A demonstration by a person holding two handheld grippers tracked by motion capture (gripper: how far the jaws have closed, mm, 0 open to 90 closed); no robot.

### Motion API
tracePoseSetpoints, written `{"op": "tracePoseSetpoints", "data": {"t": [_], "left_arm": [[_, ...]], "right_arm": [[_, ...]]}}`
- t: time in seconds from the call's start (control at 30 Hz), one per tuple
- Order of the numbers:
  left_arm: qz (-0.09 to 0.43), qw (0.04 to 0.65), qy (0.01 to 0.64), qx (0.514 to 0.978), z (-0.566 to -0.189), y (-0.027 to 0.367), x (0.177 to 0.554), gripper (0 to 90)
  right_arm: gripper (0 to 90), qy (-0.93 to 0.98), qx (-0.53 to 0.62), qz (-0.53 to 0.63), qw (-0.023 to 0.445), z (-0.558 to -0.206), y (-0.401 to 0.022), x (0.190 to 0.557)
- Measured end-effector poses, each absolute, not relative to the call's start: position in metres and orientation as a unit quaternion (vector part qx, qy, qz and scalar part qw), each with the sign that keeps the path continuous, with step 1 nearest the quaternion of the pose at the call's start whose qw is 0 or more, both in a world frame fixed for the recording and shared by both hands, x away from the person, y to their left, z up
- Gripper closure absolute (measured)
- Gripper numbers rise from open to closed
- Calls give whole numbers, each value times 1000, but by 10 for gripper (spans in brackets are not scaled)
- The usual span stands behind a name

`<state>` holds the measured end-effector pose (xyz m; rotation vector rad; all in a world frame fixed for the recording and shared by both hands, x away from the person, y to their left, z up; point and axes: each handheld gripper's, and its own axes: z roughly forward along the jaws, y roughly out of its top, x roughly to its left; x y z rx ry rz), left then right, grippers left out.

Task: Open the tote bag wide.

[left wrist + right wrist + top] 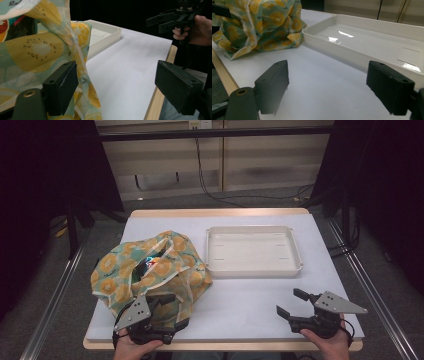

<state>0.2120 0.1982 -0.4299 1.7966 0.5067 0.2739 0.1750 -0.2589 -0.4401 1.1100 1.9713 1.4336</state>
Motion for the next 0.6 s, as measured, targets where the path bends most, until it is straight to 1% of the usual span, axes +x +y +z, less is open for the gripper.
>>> {"op": "tracePoseSetpoints", "data": {"t": [0.43,0.6], "left_arm": [[126,586,227,768,-430,197,215,205],[122,585,223,770,-429,199,213,246]], "right_arm": [[197,708,402,529,239,-439,-260,175],[217,715,390,532,231,-438,-254,175]]}}
